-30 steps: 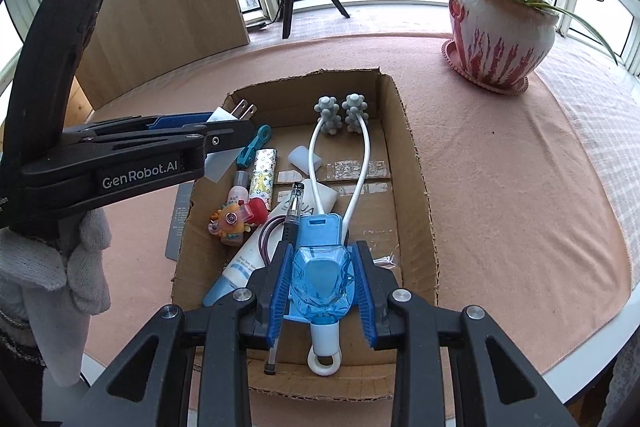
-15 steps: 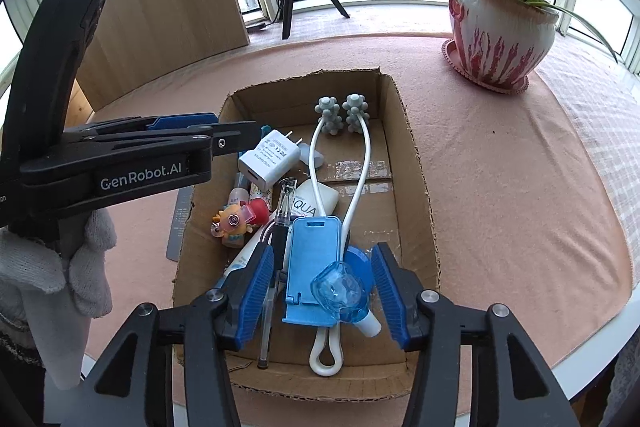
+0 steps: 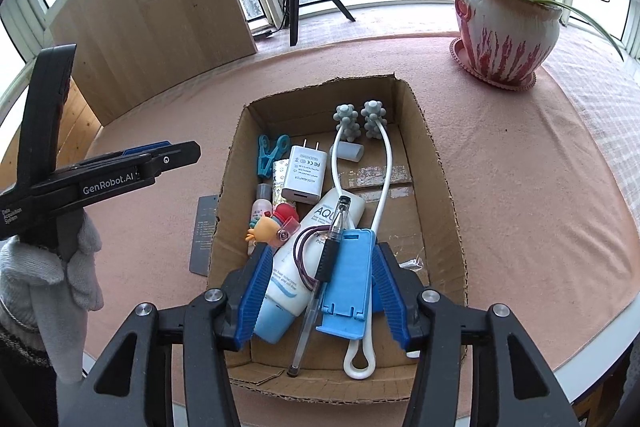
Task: Organize objects
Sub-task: 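Withdraw both tools and reach the right gripper to the black card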
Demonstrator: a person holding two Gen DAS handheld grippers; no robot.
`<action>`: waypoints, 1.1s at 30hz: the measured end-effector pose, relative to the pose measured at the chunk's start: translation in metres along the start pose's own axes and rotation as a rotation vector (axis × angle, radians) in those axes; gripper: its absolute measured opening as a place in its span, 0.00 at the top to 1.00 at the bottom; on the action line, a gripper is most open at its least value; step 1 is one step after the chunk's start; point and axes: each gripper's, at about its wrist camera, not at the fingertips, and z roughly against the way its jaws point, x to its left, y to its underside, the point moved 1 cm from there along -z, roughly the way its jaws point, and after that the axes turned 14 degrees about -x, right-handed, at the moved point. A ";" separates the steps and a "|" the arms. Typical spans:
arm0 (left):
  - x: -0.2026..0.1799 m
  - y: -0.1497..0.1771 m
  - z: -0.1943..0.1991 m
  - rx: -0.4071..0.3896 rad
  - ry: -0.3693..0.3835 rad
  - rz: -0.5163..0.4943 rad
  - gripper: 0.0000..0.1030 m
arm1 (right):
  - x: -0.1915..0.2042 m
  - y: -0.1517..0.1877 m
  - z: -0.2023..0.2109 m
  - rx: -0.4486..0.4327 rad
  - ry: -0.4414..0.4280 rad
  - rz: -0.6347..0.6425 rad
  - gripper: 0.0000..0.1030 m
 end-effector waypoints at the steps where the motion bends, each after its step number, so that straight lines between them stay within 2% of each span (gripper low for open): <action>1: 0.005 0.004 -0.004 0.017 -0.013 0.008 0.48 | 0.003 0.000 0.000 -0.002 -0.004 -0.002 0.53; 4: 0.011 0.017 -0.018 0.067 -0.030 0.014 0.44 | 0.008 0.001 -0.001 -0.002 -0.011 -0.010 0.53; 8: 0.002 0.034 -0.035 0.127 -0.053 -0.035 0.41 | 0.010 0.006 -0.001 0.005 -0.007 -0.020 0.53; 14: -0.008 0.050 -0.049 0.165 -0.099 -0.087 0.37 | -0.002 0.009 0.004 0.002 0.019 -0.055 0.53; 16: -0.012 0.052 -0.049 0.157 -0.107 -0.097 0.32 | -0.008 0.010 0.004 0.005 0.032 -0.071 0.53; 20: -0.016 0.053 -0.050 0.154 -0.112 -0.118 0.32 | -0.018 0.013 0.001 0.017 0.049 -0.098 0.52; 23: -0.019 0.056 -0.050 0.130 -0.112 -0.175 0.29 | -0.022 0.016 -0.001 0.026 0.052 -0.112 0.52; 33: -0.003 0.059 -0.041 0.135 -0.123 -0.172 0.28 | -0.014 0.015 -0.003 0.032 0.038 -0.116 0.52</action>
